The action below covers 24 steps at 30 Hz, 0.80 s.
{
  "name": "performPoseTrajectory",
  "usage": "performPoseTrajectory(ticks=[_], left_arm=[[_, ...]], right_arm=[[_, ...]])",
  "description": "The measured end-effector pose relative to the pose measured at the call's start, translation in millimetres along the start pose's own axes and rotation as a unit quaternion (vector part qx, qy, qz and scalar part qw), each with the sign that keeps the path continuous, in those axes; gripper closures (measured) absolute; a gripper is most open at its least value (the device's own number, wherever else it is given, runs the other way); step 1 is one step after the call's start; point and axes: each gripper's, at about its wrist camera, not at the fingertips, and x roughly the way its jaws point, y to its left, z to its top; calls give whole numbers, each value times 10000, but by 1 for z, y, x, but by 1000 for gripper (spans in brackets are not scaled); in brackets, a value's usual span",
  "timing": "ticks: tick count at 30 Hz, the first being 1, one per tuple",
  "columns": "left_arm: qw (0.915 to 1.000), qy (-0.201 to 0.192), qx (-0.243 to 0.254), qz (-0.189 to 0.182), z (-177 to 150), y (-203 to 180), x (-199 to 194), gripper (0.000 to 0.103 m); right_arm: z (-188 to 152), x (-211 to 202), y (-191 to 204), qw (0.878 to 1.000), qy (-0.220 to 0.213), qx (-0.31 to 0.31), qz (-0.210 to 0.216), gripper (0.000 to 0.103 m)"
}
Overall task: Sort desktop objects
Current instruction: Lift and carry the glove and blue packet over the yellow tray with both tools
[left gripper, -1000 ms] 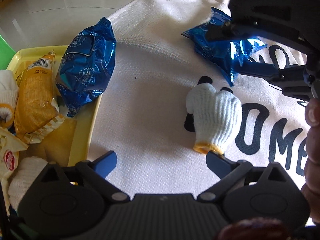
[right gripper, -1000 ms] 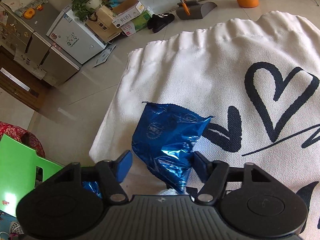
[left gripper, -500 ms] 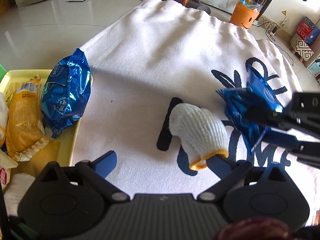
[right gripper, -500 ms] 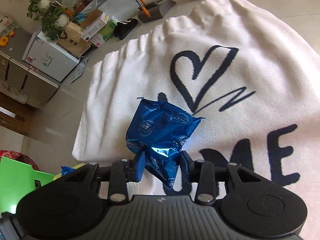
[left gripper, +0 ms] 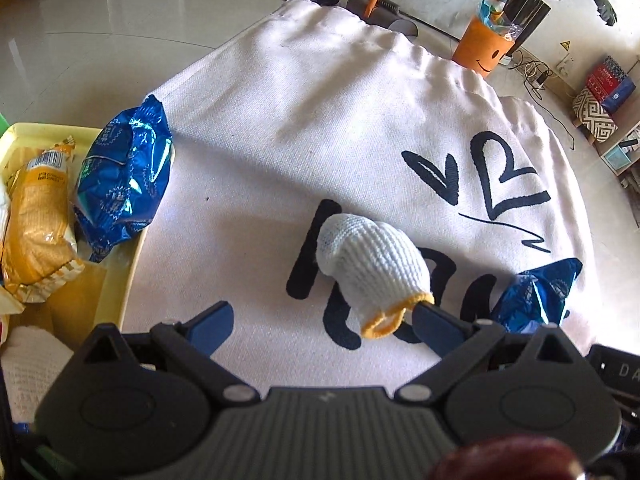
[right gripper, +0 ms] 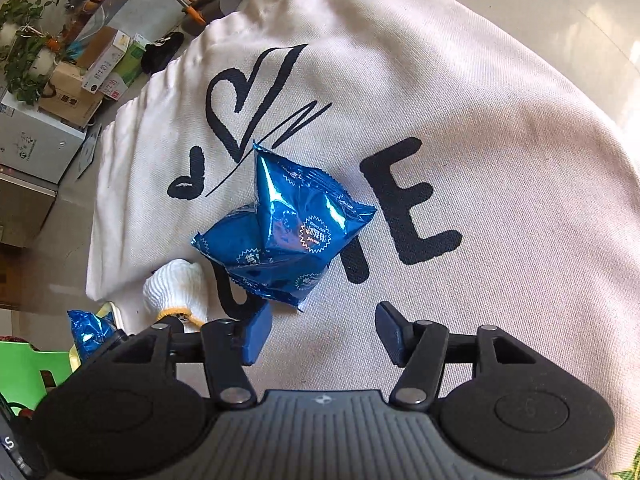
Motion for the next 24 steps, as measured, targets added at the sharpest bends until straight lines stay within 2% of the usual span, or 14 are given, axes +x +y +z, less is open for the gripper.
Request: performPoseTrajectory(ticks=[2,5,7,11,24], left_arm=[[9998,17,-129,-153,2,1,-3,4],[9991,9,-239,-362,7,1,-8,1],[9989,-59,-222,-399,9,0,-9,1],[9995,-74,-220,-193,8,1,-3,1],[9999,-22,-73,98,6,-11,27,1]], right_arm=[[3,-2,1,9998,-55,82,161,39],[5,-3,6,9994,-49,64,335,27],[6,-2,8,9994,-60,71,327,26],[10,3,9,9986,-19,237,464,26],[20,18,8,9954,-59,663,682,26]])
